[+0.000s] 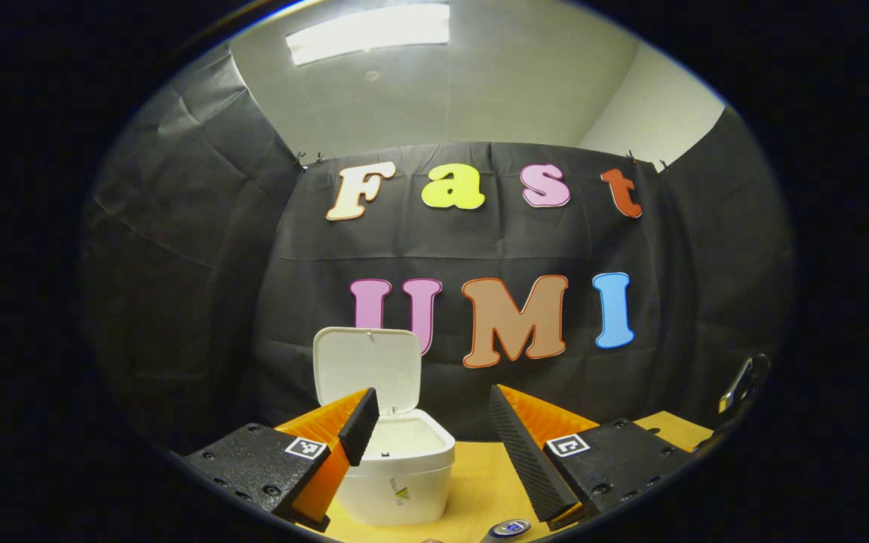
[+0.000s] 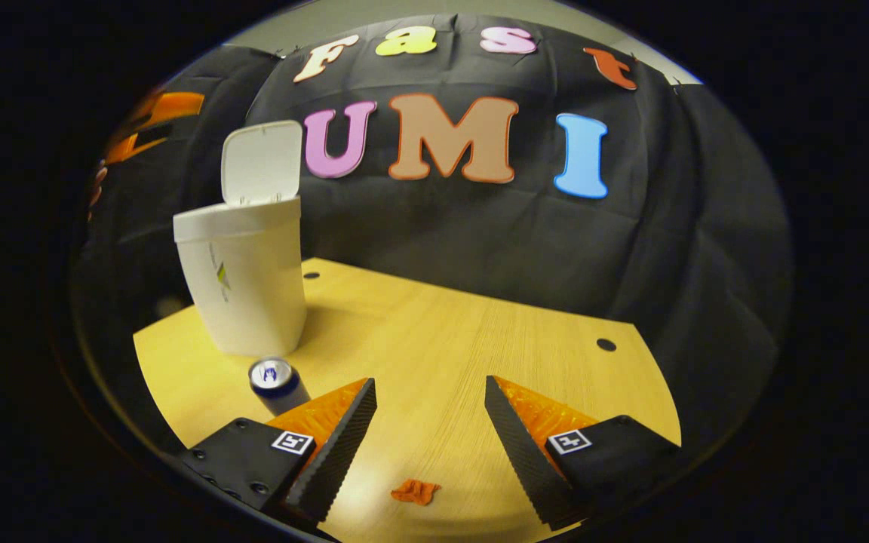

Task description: Press the lid of the desktop garbage bin to open it, pick up the crumpled paper on the desktop and throw it into the bin, then pick up the pop can on the desktop and drop it into the bin, and finally close the garbage bin lid.

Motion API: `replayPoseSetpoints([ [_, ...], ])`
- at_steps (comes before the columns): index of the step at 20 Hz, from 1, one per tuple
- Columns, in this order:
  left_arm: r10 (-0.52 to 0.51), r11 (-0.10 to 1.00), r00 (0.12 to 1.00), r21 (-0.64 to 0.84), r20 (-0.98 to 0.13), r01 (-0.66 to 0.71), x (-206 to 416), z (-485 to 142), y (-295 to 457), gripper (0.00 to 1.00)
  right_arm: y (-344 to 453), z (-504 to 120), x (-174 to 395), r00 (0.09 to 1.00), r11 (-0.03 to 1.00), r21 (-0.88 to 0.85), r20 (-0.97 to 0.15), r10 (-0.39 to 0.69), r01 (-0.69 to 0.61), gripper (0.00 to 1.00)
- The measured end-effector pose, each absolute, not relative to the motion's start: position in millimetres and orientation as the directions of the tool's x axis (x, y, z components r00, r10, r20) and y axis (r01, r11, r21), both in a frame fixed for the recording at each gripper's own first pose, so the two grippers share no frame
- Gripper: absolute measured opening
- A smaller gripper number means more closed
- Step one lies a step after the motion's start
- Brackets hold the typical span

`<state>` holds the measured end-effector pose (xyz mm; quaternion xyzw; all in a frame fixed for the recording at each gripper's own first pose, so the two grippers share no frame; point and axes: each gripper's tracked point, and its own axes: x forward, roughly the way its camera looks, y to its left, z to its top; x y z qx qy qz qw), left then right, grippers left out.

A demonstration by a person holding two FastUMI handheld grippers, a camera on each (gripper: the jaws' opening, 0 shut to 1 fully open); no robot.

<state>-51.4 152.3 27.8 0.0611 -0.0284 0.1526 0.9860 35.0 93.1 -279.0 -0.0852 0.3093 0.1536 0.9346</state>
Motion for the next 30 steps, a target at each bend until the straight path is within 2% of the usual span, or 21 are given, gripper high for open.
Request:
replayPoseSetpoints([
  [4, 0.325, 0.934, 0.942, 0.13, 0.083, -0.334, -63.7, 32.4, 159.1, 0.89, 85.4, -324.2, 15.5, 0.699, 0.925, -0.092, -0.683, 0.21, -0.368, 0.98],
  [8, 0.328, 0.931, 0.941, 0.14, 0.077, -0.336, -70.5, 32.9, 156.5, 0.89, 73.8, -377.3, -13.5, 0.59, 0.918, -0.096, -0.791, 0.165, -0.385, 0.98],
  [14, 0.338, 0.926, 0.939, 0.158, 0.055, -0.343, -79.3, 29.6, 157.0, 0.9, 71.0, -410.1, -37.5, 0.502, 0.93, -0.04, -0.85, 0.161, -0.366, 1.0],
  [16, 0.337, 0.926, 0.94, 0.164, 0.054, -0.341, -81.3, 29.9, 155.6, 0.9, 72.4, -411.9, -40.4, 0.482, 0.938, 0.002, -0.857, 0.18, -0.347, 0.87],
  [19, 0.335, 0.925, 0.941, 0.174, 0.045, -0.338, -81.8, 27.8, 153.5, 0.9, 76.4, -414.1, -40.6, 0.471, 0.94, 0.041, -0.858, 0.207, -0.337, 0.8],
  [20, 0.334, 0.925, 0.942, 0.178, 0.04, -0.336, -82.6, 26.3, 152.8, 0.9, 76.6, -415.4, -39.6, 0.464, 0.938, 0.047, -0.86, 0.213, -0.344, 0.6],
  [21, 0.332, 0.926, 0.942, 0.178, 0.037, -0.333, -82.5, 25.4, 151.4, 0.9, 75.7, -413.8, -39.3, 0.459, 0.934, 0.052, -0.86, 0.222, -0.354, 0.46],
  [22, 0.33, 0.927, 0.943, 0.177, 0.036, -0.331, -82.0, 26.1, 151.2, 0.9, 75.5, -414.3, -38.8, 0.455, 0.932, 0.057, -0.861, 0.227, -0.358, 0.5],
  [23, 0.328, 0.928, 0.944, 0.174, 0.034, -0.329, -81.3, 25.9, 149.9, 0.9, 76.2, -414.0, -38.8, 0.457, 0.932, 0.062, -0.859, 0.232, -0.356, 0.46],
  [25, 0.325, 0.931, 0.945, 0.167, 0.031, -0.325, -80.0, 24.3, 150.3, 0.9, 74.3, -404.6, -35.7, 0.475, 0.931, 0.067, -0.846, 0.243, -0.358, 0.46],
  [27, 0.324, 0.931, 0.946, 0.167, 0.028, -0.324, -77.8, 23.7, 152.1, 0.92, 78.4, -376.5, -22.1, 0.532, 0.925, 0.067, -0.801, 0.273, -0.373, 0.49],
  [28, 0.322, 0.932, 0.946, 0.166, 0.028, -0.322, -76.6, 23.9, 151.6, 0.9, 84.3, -359.4, -12.4, 0.562, 0.921, 0.065, -0.775, 0.289, -0.384, 0.46],
  [30, 0.317, 0.935, 0.948, 0.158, 0.031, -0.318, -73.5, 23.9, 152.2, 0.9, 99.4, -328.3, 5.2, 0.608, 0.911, 0.068, -0.724, 0.326, -0.407, 0.46],
])
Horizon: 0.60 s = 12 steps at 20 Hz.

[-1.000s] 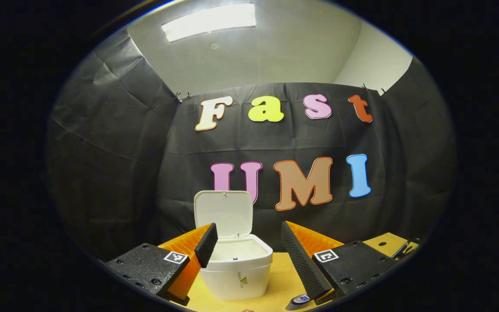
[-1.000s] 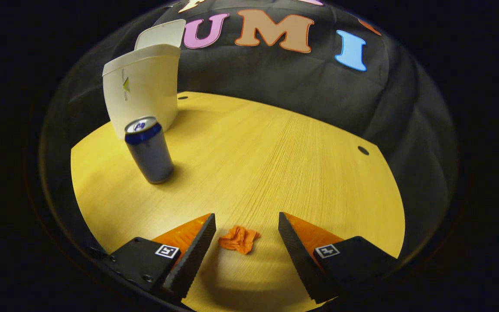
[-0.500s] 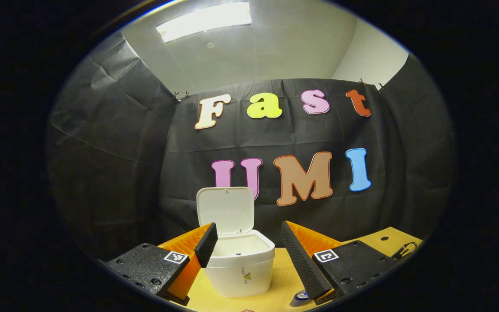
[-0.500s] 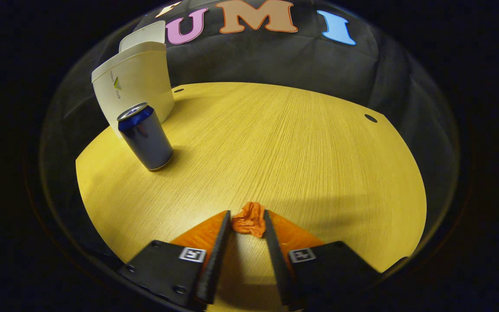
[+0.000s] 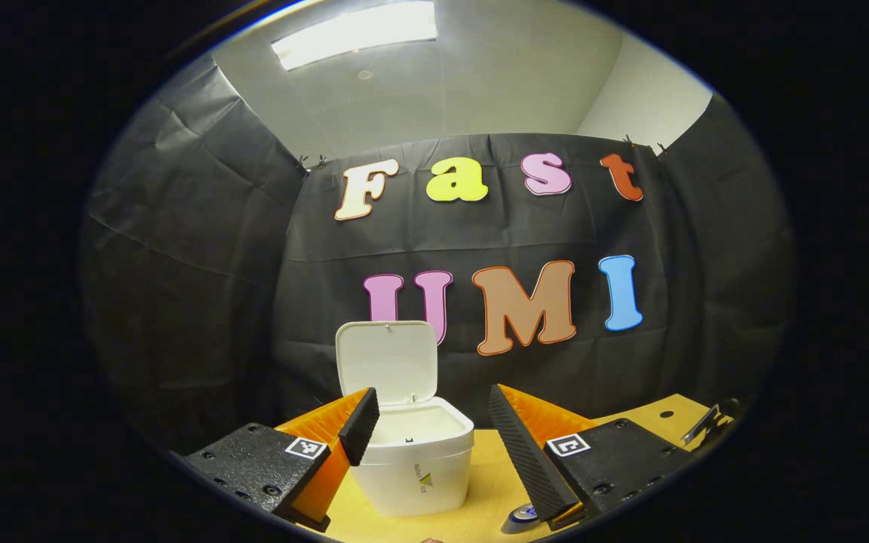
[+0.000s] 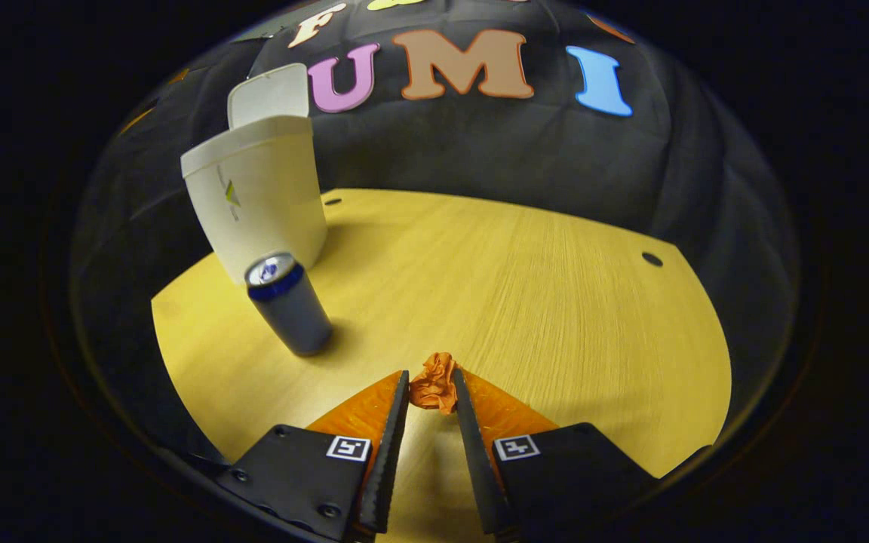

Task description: Press the lid of the desktop garbage bin to open it, pick up the crumpled paper on the desktop and throw it into the bin, then pick up the pop can on the desktop and drop it into the bin, and finally close the garbage bin lid.

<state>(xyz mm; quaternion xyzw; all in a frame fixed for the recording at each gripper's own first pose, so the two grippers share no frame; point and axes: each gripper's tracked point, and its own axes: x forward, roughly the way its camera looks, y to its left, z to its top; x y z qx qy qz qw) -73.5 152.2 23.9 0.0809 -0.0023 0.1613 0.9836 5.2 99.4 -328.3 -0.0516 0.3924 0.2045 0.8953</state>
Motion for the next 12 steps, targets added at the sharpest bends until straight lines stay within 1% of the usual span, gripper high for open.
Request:
replayPoseSetpoints([
  [6, 0.322, 0.933, 0.946, 0.154, 0.037, -0.324, -71.7, 22.8, 163.3, 0.9, 152.6, -213.5, 47.7, 0.733, 0.88, 0.092, -0.517, 0.441, -0.465, 0.45],
  [7, 0.328, 0.932, 0.944, 0.151, 0.036, -0.329, -72.2, 21.9, 167.9, 0.92, 162.5, -193.0, 52.1, 0.745, 0.871, 0.088, -0.482, 0.462, -0.483, 0.45],
  [8, 0.334, 0.931, 0.942, 0.147, 0.034, -0.335, -72.4, 20.7, 173.4, 0.9, 173.4, -172.0, 56.9, 0.753, 0.861, 0.084, -0.448, 0.482, -0.501, 0.45],
  [11, 0.352, 0.926, 0.936, 0.138, 0.031, -0.352, -73.1, 18.2, 190.6, 0.92, 211.3, -114.5, 71.0, 0.769, 0.83, 0.069, -0.34, 0.541, -0.554, 0.46],
  [12, 0.357, 0.924, 0.933, 0.136, 0.03, -0.358, -75.0, 16.7, 197.1, 0.92, 226.1, -98.0, 71.4, 0.765, 0.818, 0.062, -0.318, 0.56, -0.572, 0.44],
])
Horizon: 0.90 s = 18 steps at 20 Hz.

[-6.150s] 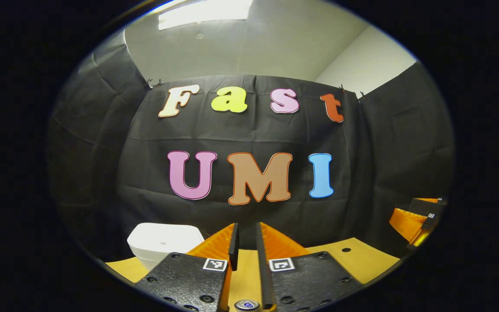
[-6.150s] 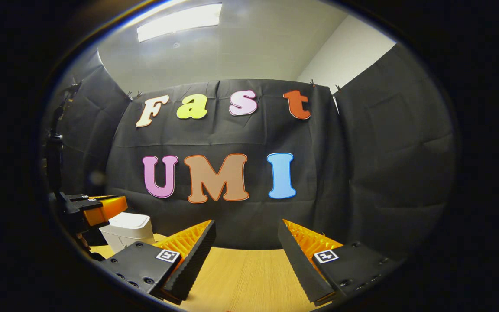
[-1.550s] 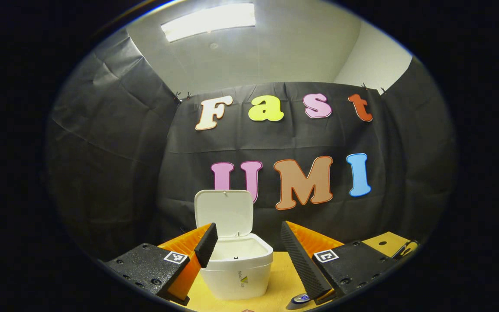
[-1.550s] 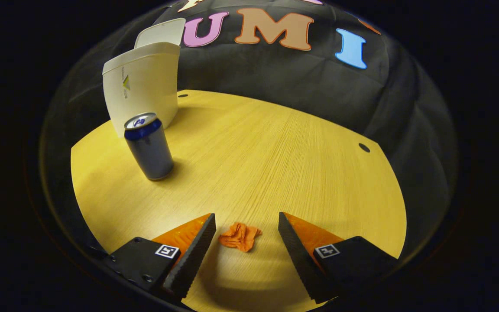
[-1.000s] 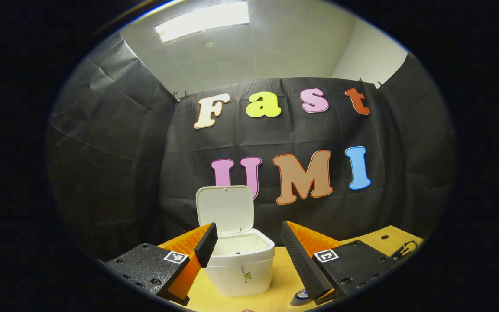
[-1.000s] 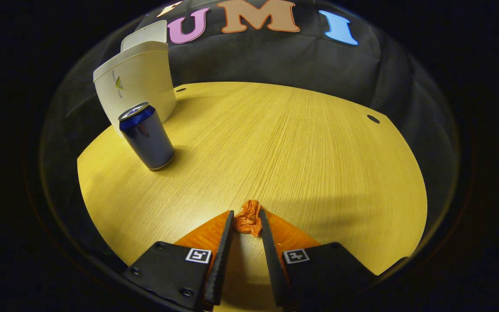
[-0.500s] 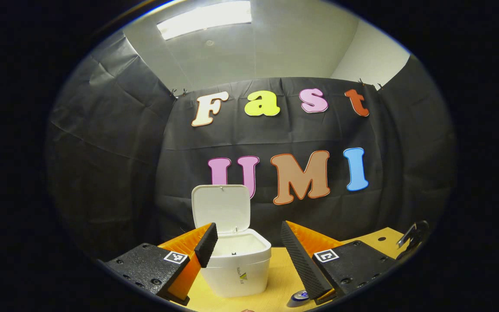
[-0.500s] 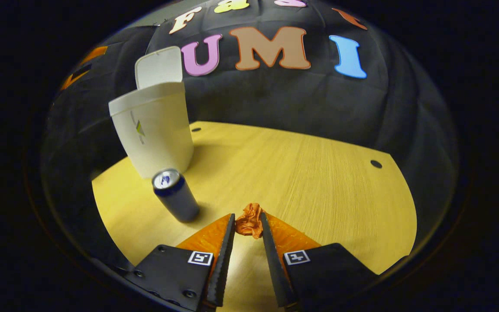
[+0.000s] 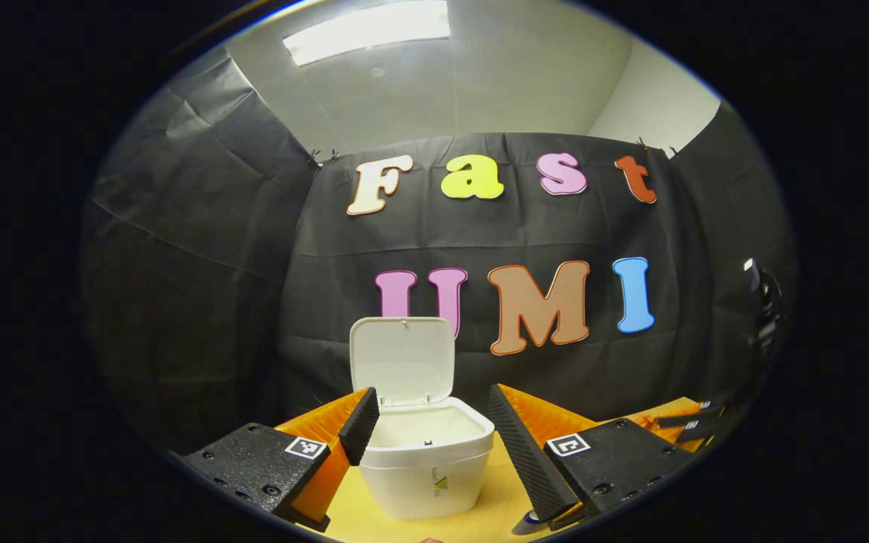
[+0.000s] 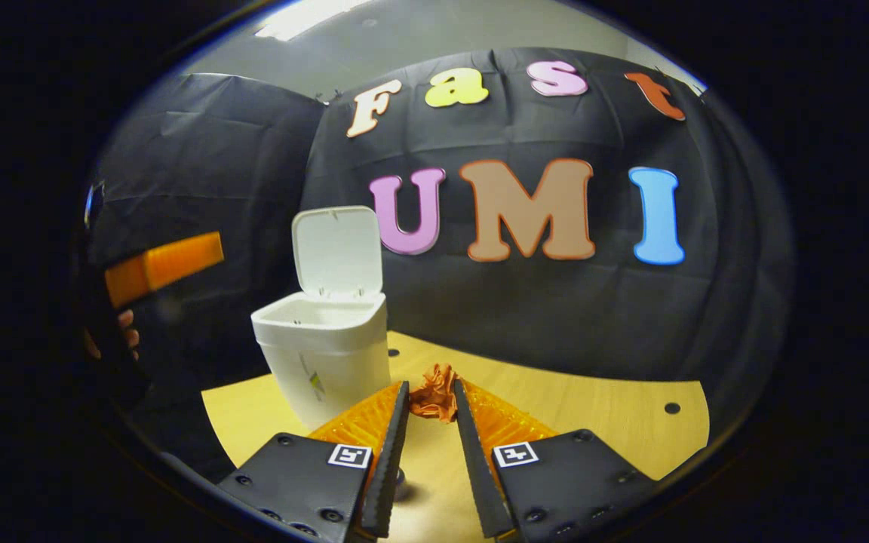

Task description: Press the lid of the desktop garbage bin to open it, pick up the crumpled paper on the desktop and throw it into the bin, then pick up the pop can on the desktop and drop it into the bin, and finally close the garbage bin lid.

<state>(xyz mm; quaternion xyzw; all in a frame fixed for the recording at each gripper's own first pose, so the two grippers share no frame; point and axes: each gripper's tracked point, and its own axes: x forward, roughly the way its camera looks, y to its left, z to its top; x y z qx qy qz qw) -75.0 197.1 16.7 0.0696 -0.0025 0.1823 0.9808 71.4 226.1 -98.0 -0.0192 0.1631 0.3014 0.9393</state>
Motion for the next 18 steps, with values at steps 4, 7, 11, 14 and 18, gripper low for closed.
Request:
replayPoseSetpoints([
  [4, 0.376, 0.918, 0.926, 0.131, 0.021, -0.375, -80.4, 13.0, 227.5, 0.92, 291.1, -45.9, 82.7, 0.745, 0.769, 0.022, -0.23, 0.626, -0.639, 0.46],
  [7, 0.385, 0.914, 0.923, 0.13, 0.013, -0.384, -84.9, 10.4, 253.1, 0.9, 339.4, -31.8, 95.9, 0.723, 0.741, 0.018, -0.205, 0.66, -0.672, 0.44],
  [11, 0.402, 0.907, 0.916, 0.136, 0.007, -0.399, -91.7, 9.0, 288.7, 0.92, 397.2, -34.4, 114.4, 0.702, 0.719, -0.002, -0.218, 0.678, -0.695, 0.44],
  [14, 0.415, 0.901, 0.91, 0.139, 0.004, -0.412, -98.6, 7.4, 309.1, 0.92, 431.3, -50.3, 122.7, 0.686, 0.708, -0.004, -0.249, 0.683, -0.706, 0.44],
  [18, 0.441, 0.887, 0.897, 0.146, 0.005, -0.437, -108.7, 8.2, 328.1, 0.92, 467.1, -83.6, 133.3, 0.663, 0.695, -0.017, -0.32, 0.677, -0.718, 0.46],
])
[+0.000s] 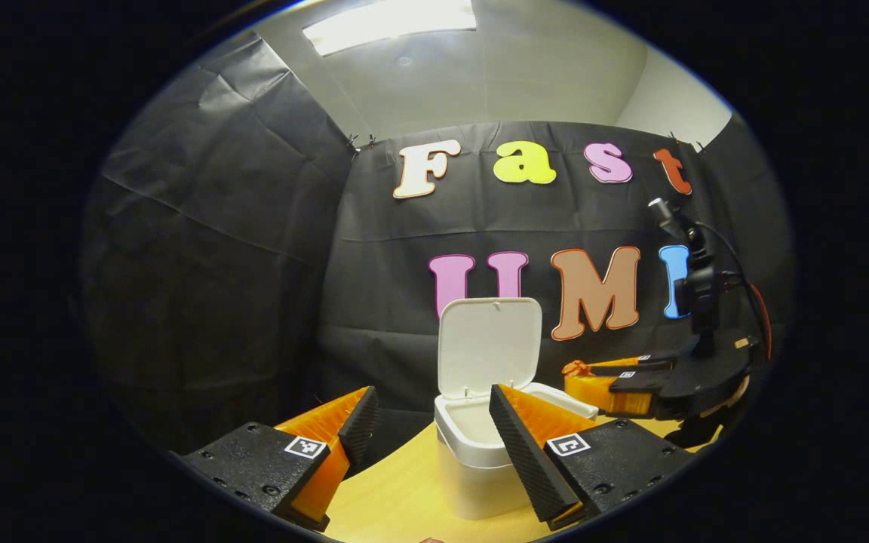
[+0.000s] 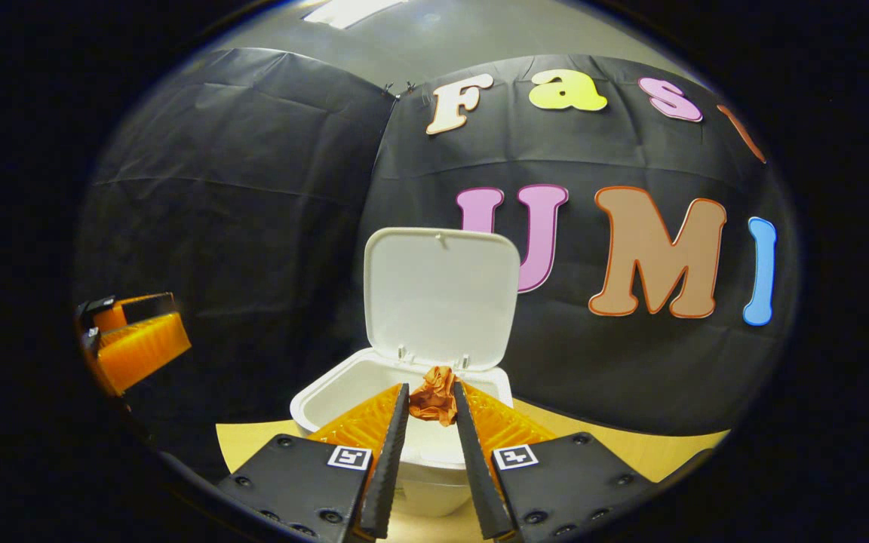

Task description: Press the lid of the desktop garbage bin to open it, pick up the crumpled paper on the desktop and throw it into the bin, then pick up the pop can on the desktop and drop it into the bin, and finally close the garbage bin lid.

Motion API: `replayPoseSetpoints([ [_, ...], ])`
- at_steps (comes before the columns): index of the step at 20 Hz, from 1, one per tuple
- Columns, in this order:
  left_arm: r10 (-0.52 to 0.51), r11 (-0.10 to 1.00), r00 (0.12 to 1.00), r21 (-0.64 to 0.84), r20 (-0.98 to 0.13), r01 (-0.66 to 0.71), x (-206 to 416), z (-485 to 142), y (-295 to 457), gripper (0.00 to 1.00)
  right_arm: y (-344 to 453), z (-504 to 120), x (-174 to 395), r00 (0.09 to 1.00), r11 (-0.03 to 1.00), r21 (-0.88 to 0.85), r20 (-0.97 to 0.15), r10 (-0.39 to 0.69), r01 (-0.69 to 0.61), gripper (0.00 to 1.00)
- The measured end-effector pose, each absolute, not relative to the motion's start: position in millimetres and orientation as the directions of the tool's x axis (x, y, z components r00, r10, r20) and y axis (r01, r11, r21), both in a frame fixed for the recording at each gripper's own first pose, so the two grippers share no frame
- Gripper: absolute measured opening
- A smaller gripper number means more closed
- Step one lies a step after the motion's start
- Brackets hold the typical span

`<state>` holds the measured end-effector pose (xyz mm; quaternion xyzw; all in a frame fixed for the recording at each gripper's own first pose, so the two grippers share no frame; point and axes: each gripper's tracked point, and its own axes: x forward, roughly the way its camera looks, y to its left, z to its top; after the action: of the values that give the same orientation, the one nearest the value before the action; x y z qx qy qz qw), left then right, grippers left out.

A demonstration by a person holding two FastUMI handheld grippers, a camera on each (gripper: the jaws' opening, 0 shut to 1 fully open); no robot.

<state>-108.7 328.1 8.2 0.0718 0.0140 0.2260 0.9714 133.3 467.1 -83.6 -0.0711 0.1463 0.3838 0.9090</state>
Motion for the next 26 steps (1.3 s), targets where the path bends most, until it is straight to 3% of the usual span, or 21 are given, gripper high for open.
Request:
replayPoseSetpoints([
  [3, 0.456, 0.879, 0.89, 0.153, -0.002, -0.451, -115.9, 5.3, 337.1, 0.9, 483.7, -101.9, 132.8, 0.661, 0.693, -0.048, -0.354, 0.661, -0.719, 0.5],
  [6, 0.462, 0.877, 0.887, 0.153, -0.006, -0.456, -117.8, 4.3, 340.6, 0.9, 487.9, -98.4, 119.9, 0.665, 0.686, -0.069, -0.333, 0.669, -0.724, 0.94],
  [8, 0.452, 0.882, 0.892, 0.154, -0.007, -0.446, -114.5, 2.3, 336.5, 0.9, 481.1, -86.2, 118.4, 0.684, 0.691, -0.097, -0.293, 0.668, -0.716, 1.0],
  [15, 0.344, 0.931, 0.939, 0.134, -0.011, -0.339, -82.0, -3.3, 288.4, 0.92, 405.0, -50.0, 113.1, 0.777, 0.782, -0.067, -0.19, 0.6, -0.62, 0.96],
  [26, 0.127, 0.99, 0.99, 0.07, -0.061, -0.122, -32.7, -30.5, 184.8, 0.9, 232.1, -19.4, 111.8, 0.938, 0.945, 0.005, -0.121, 0.326, -0.328, 0.95],
])
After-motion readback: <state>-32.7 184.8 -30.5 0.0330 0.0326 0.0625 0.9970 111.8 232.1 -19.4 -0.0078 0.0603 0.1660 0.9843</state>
